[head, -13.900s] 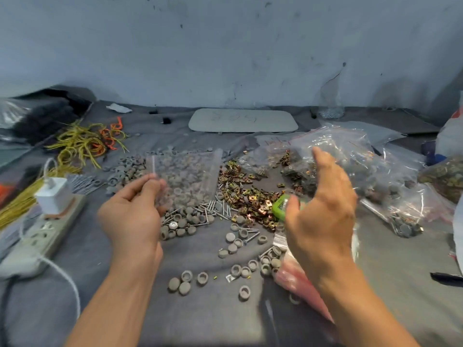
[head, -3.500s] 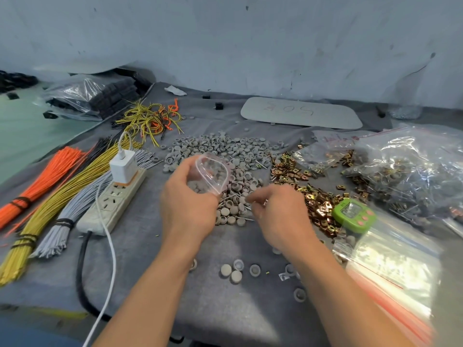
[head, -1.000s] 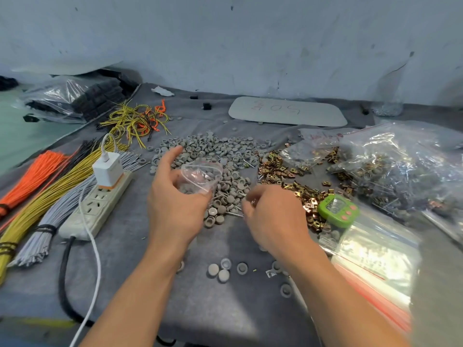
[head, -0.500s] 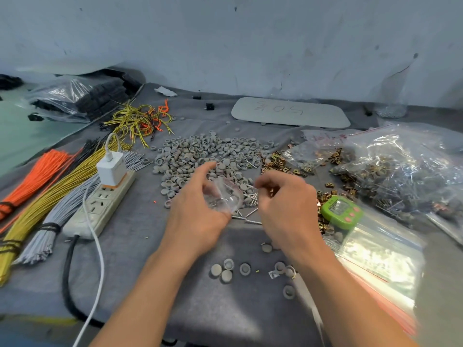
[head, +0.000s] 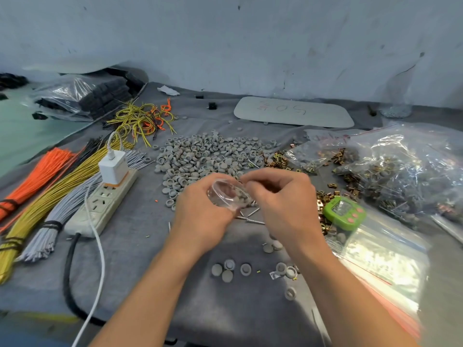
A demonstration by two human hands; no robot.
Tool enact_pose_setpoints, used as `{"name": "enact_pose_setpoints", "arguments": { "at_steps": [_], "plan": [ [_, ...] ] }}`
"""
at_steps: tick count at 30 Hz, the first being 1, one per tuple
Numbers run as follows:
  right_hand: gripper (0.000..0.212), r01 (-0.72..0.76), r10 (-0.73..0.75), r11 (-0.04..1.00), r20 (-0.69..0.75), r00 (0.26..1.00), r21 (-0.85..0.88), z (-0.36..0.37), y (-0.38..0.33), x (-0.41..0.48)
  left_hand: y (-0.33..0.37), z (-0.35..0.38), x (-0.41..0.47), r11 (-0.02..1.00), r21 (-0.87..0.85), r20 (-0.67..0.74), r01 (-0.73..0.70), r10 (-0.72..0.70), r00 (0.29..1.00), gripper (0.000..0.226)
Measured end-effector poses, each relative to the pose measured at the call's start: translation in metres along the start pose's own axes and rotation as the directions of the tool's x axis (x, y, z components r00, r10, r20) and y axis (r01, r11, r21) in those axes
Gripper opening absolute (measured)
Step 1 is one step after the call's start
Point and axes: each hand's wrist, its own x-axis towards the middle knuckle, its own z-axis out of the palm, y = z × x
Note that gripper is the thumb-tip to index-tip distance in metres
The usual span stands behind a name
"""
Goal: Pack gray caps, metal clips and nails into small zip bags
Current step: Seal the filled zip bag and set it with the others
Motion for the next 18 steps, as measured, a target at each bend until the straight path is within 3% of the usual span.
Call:
{"name": "enact_pose_setpoints", "arguments": {
  "at_steps": [2, 6, 10, 13, 18],
  "plan": [
    [0.022, -0.08, 0.073, 0.989, -0.059, 0.996, -0.124, -0.006, 0.008, 0.005, 0.0, -0.003, 0.002, 0.998, -0.051, -0.096, 0.028, -0.033, 0.995, 0.039],
    [0.025, -0.13, 0.295, 0.793, 0.188, 0.937, -0.595, -0.003, 0.024, 0.006, 0.002, -0.012, 0.005, 0.993, -0.12, -0.326, 0.013, -0.051, 0.944, 0.038],
    [0.027, -0.071, 0.373, 0.689, 0.268, 0.888, -0.721, 0.006, 0.019, 0.006, 0.002, -0.021, 0.004, 1.0, 0.005, -0.52, -0.013, 0.014, 0.854, 0.048],
    [0.019, -0.024, 0.351, 0.684, 0.3, 0.887, -0.729, 0.005, 0.019, 0.004, -0.001, -0.021, 0.003, 0.991, 0.13, -0.439, 0.022, 0.038, 0.898, 0.043],
    [0.015, 0.161, 0.264, 0.585, 0.374, 0.889, -0.795, 0.005, 0.013, -0.001, -0.01, -0.011, 0.004, 0.905, 0.421, -0.095, 0.064, -0.026, 0.995, 0.044]
  ]
}}
